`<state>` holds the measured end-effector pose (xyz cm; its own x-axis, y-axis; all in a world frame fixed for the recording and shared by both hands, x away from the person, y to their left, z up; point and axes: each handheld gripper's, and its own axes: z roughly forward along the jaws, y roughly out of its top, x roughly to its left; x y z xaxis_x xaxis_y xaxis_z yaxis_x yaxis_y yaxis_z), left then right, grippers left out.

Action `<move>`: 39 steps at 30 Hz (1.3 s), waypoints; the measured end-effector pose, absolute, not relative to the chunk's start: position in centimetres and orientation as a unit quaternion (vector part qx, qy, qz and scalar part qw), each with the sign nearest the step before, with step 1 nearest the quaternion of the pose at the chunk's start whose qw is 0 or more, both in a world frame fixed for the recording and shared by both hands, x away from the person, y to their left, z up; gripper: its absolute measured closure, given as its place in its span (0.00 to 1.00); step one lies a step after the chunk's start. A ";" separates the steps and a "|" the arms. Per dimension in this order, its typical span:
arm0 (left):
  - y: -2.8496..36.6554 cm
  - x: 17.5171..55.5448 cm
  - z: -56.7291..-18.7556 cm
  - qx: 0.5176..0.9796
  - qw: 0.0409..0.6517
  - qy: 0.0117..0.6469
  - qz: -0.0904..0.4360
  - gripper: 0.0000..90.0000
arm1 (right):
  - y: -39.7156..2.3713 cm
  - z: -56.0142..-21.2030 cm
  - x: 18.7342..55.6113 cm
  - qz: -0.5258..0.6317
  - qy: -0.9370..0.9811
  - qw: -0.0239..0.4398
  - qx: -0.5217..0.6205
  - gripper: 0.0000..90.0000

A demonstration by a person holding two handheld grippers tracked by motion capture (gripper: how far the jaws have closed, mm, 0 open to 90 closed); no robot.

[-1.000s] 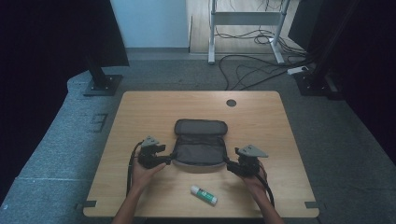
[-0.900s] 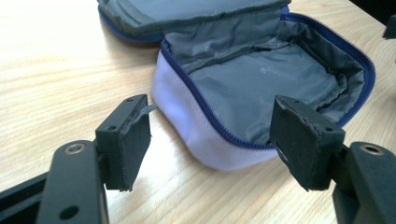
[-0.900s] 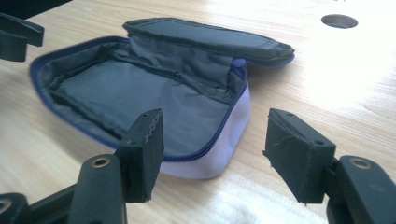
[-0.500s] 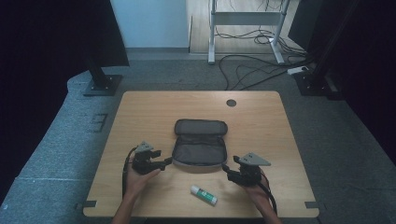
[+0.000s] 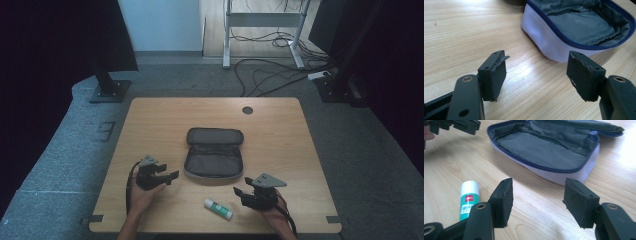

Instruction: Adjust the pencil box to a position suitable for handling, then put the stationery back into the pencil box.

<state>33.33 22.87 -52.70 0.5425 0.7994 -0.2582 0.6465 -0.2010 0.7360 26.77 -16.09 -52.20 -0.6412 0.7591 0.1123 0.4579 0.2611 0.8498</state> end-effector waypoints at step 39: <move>22.9 32.8 -52.4 0.775 0.426 0.460 0.075 0.35 | -10.8 -53.0 24.2 0.455 0.830 0.100 0.307 0.52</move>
